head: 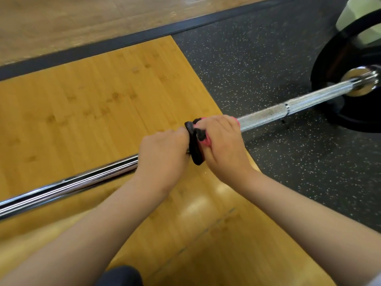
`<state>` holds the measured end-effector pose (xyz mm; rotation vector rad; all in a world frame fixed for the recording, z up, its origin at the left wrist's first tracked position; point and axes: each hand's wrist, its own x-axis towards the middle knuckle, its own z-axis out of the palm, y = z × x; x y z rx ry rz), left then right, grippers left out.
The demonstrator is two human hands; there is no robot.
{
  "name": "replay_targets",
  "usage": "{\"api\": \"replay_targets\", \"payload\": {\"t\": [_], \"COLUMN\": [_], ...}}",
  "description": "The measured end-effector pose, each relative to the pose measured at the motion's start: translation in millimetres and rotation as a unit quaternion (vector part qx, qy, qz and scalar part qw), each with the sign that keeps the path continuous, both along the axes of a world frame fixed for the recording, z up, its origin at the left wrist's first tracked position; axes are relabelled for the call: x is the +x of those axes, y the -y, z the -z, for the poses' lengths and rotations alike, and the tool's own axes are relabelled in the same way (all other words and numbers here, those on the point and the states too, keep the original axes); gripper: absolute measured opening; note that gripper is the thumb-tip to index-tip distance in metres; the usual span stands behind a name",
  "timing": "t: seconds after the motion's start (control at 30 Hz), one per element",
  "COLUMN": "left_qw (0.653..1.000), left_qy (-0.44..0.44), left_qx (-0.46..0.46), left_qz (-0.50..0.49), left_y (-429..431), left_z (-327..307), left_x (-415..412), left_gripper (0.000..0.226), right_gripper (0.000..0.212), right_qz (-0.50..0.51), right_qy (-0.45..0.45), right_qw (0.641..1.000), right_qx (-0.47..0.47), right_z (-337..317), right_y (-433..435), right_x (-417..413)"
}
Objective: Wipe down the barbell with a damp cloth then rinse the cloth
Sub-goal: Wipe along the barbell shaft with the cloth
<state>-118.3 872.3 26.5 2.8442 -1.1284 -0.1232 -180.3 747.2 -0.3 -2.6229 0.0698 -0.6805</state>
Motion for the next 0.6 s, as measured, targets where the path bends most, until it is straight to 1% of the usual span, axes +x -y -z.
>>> {"api": "replay_targets", "payload": {"t": [0.07, 0.1, 0.13, 0.17, 0.2, 0.23, 0.27, 0.3, 0.33, 0.37, 0.4, 0.43, 0.47, 0.5, 0.53, 0.57, 0.6], "left_qw": [0.999, 0.995, 0.985, 0.963, 0.930, 0.896, 0.867, 0.850, 0.846, 0.852, 0.873, 0.906, 0.945, 0.977, 0.993, 0.998, 1.000], "left_qy": [-0.043, -0.088, -0.164, -0.263, -0.362, -0.441, -0.495, -0.525, -0.533, -0.523, -0.488, -0.424, -0.327, -0.213, -0.118, -0.060, -0.028], "left_qx": [0.016, 0.030, 0.041, 0.042, 0.037, 0.031, 0.028, 0.022, 0.014, 0.005, -0.005, -0.012, -0.010, -0.007, -0.007, -0.012, -0.014], "left_qz": [0.018, 0.028, 0.036, 0.043, 0.047, 0.045, 0.040, 0.033, 0.028, 0.023, 0.019, 0.014, 0.011, 0.007, 0.006, 0.004, -0.004], "left_y": [1, 2, 3, 5, 6, 6, 5, 4, 4, 4, 3, 2, 2, 3, 5, 7, 8], "left_z": [-2, -3, -6, -9, -11, -12, -12, -13, -13, -13, -12, -13, -13, -13, -13, -14, -13], "left_x": [9, 16, 25, 33, 41, 47, 51, 53, 53, 51, 48, 43, 36, 29, 20, 10, 3], "left_gripper": [0.020, 0.028, 0.036, 0.041, 0.041, 0.039, 0.037, 0.035, 0.034, 0.033, 0.031, 0.028, 0.026, 0.024, 0.022, 0.019, 0.017], "right_gripper": [0.024, 0.022, 0.017, 0.013, 0.013, 0.017, 0.021, 0.023, 0.025, 0.025, 0.024, 0.022, 0.020, 0.019, 0.019, 0.017, 0.015], "right_qz": [-0.030, -0.027, -0.008, 0.027, 0.070, 0.108, 0.133, 0.146, 0.156, 0.166, 0.177, 0.180, 0.170, 0.149, 0.119, 0.091, 0.074], "right_qy": [-0.021, -0.034, -0.044, -0.053, -0.058, -0.060, -0.058, -0.055, -0.052, -0.047, -0.040, -0.029, -0.021, -0.018, -0.018, -0.019, -0.017], "right_qw": [0.999, 0.999, 0.999, 0.998, 0.996, 0.992, 0.989, 0.988, 0.986, 0.985, 0.983, 0.983, 0.985, 0.989, 0.993, 0.996, 0.997], "right_qx": [-0.007, -0.012, -0.021, -0.025, -0.021, -0.008, 0.005, 0.015, 0.021, 0.026, 0.032, 0.033, 0.025, 0.015, 0.010, 0.014, 0.027], "right_z": [-3, -4, -5, -6, -7, -9, -10, -11, -11, -11, -11, -11, -9, -7, -4, 0, 2], "right_y": [15, 24, 36, 52, 70, 87, 101, 110, 113, 110, 103, 92, 79, 63, 45, 24, 3], "right_x": [-1, -2, -2, -4, -6, -8, -10, -13, -14, -13, -12, -10, -7, -5, -2, 1, 4]}}
